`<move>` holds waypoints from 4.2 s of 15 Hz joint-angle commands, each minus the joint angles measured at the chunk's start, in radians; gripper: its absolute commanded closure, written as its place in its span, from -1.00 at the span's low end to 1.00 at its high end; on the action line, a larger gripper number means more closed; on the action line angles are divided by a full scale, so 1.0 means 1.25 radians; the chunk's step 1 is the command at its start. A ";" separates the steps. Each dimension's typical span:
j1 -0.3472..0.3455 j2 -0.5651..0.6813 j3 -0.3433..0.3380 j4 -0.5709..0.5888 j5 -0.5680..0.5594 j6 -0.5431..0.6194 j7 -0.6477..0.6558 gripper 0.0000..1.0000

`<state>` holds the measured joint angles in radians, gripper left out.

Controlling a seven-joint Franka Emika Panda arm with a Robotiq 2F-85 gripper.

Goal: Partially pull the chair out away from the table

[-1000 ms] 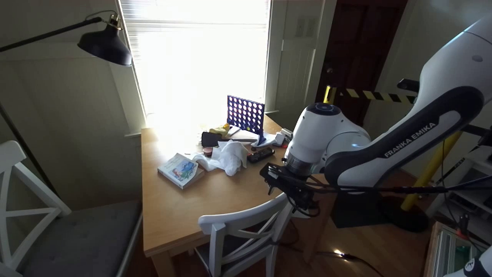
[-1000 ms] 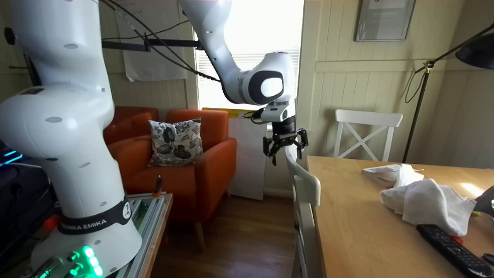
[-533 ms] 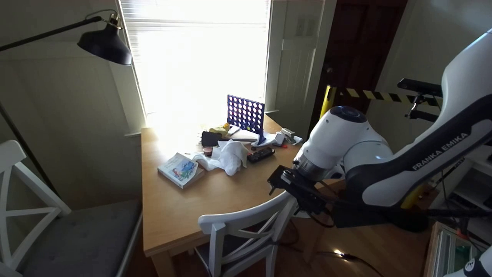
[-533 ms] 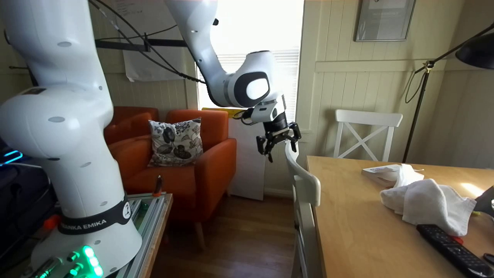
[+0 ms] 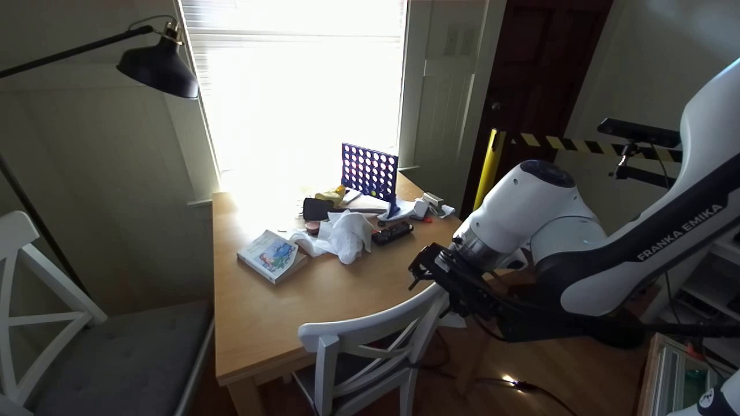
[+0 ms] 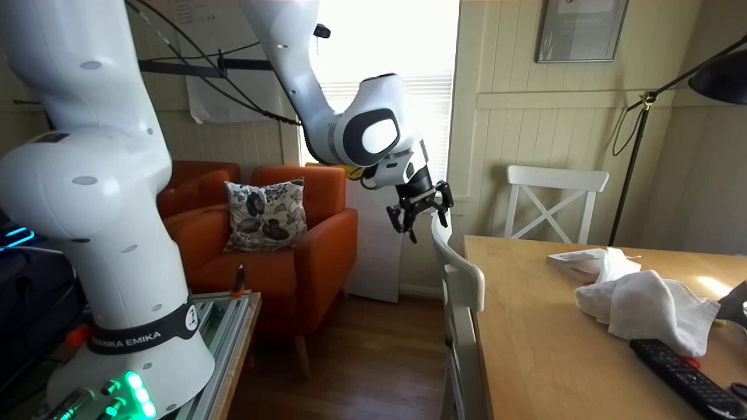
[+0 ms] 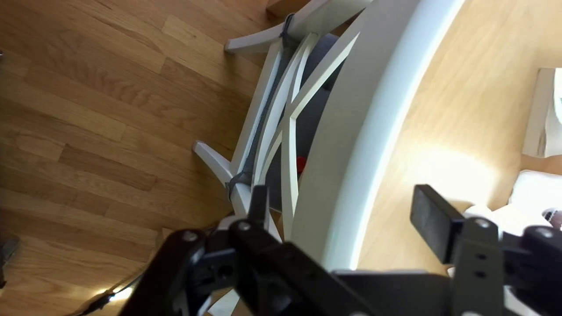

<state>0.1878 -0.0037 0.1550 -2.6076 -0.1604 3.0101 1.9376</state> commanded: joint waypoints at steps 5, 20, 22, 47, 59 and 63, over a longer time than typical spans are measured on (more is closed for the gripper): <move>-0.002 0.010 -0.003 0.008 0.027 -0.002 -0.015 -0.40; -0.008 0.034 -0.021 0.028 -0.024 -0.024 0.021 0.36; -0.007 0.034 -0.022 0.024 -0.036 -0.020 0.025 -0.12; 0.010 0.098 -0.117 0.053 -0.415 0.063 0.301 0.80; -0.033 0.026 0.108 -0.095 0.159 0.034 -0.131 0.84; 0.010 -0.010 0.160 -0.083 0.411 -0.009 -0.251 0.84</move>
<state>0.1348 0.0037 0.2768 -2.6930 0.1573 3.0597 1.7686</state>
